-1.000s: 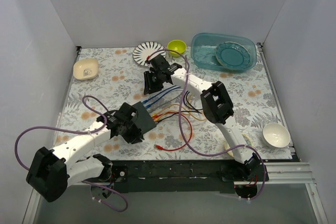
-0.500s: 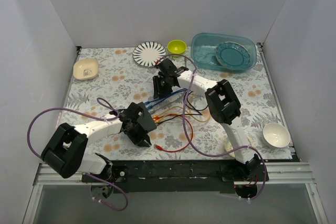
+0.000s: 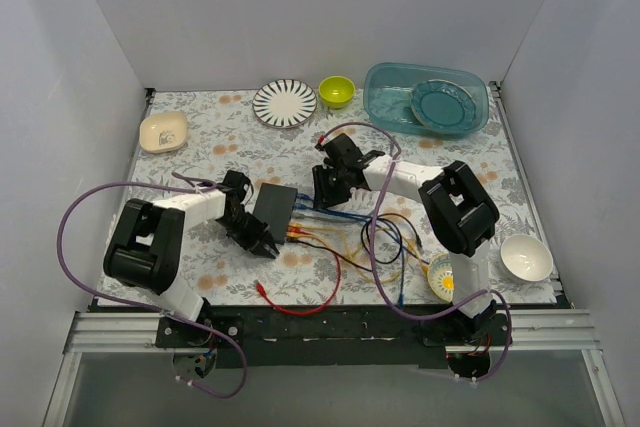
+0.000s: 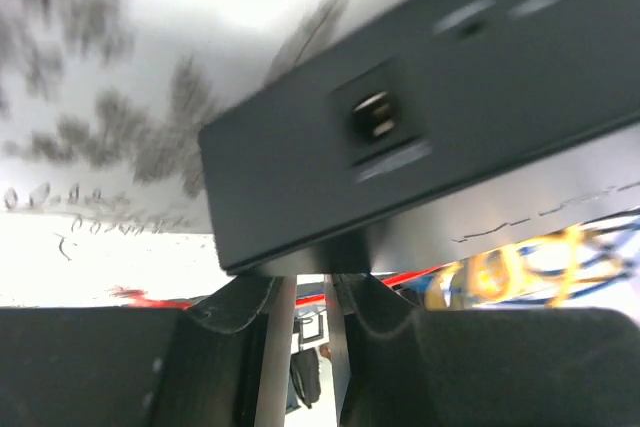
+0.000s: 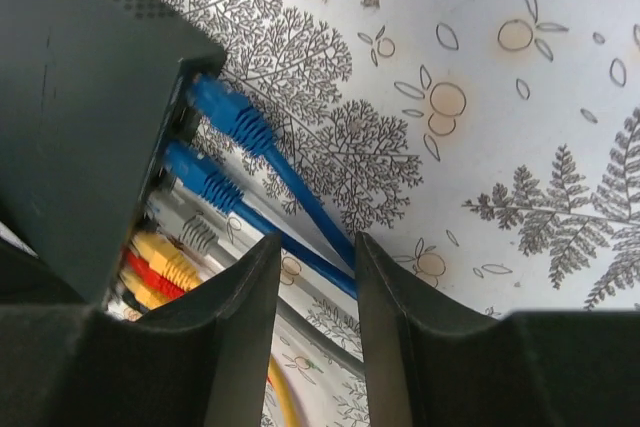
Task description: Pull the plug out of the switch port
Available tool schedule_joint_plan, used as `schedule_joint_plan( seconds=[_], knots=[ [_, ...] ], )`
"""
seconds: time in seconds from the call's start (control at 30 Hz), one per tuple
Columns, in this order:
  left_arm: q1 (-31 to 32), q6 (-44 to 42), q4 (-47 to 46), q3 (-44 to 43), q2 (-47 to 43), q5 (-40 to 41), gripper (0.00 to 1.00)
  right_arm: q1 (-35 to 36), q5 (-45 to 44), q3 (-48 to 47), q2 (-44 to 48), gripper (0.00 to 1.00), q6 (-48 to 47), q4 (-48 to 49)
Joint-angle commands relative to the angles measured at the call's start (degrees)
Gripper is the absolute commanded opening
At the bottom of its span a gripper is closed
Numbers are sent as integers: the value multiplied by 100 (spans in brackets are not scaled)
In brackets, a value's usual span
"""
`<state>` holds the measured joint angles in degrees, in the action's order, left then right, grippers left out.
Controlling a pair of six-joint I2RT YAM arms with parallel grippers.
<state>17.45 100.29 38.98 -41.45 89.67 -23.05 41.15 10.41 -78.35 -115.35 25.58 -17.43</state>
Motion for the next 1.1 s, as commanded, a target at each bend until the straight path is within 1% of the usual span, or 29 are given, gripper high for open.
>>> schedule_joint_plan(
  seconds=[0.0, 0.13, 0.17, 0.27, 0.5, 0.6, 0.73, 0.8, 0.83, 0.87, 0.9, 0.93, 0.97, 1.07],
  knots=[
    [-321, -466, -356, -441, 700, 1469, 18, 244, 303, 425, 21, 44, 254, -393],
    [-471, -642, -233, -1118, 1279, 1592, 18, 306, 373, 373, 162, 44, 289, -419],
    [-532, -677, -172, -1398, 1351, 1619, 18, 306, 417, 364, 171, 44, 298, -445],
    [-681, -783, -93, -1778, 1649, 1690, 18, 341, 461, 329, 241, 44, 316, -515],
    [-937, -1117, 39, -2911, 2317, 1734, 20, 667, 602, 505, 443, 44, 395, -604],
    [-963, -1196, -13, -3114, 2240, 1716, 20, 579, 173, 304, 671, 44, 307, -814],
    [-998, -1293, 91, -3404, 1775, 1909, 22, 272, -459, 56, 1390, 47, 70, -1218],
    [-990, -1284, 259, -3379, 1511, 2102, 22, 96, -610, 196, 1655, 47, -114, -1289],
    [-989, -1258, 259, -3187, 1153, 2129, 23, 52, -715, 310, 1865, 47, -167, -1298],
    [-989, -1205, 224, -3072, 984, 2146, 24, 8, -751, 442, 1963, 48, -194, -1237],
    [-989, -1170, 198, -2949, 808, 2181, 24, -1, -751, 817, 2033, 48, -194, -1167],
    [-989, -1144, 171, -2791, 554, 2182, 24, -27, -638, 978, 2086, 48, -177, -1096],
    [-989, -1074, 136, -2502, 456, 2208, 25, -45, -559, 1136, 2087, 47, -133, -991],
    [-989, -1012, 171, -2001, 411, 2120, 25, -37, -295, 1611, 1973, 44, 86, -676]
  ],
)
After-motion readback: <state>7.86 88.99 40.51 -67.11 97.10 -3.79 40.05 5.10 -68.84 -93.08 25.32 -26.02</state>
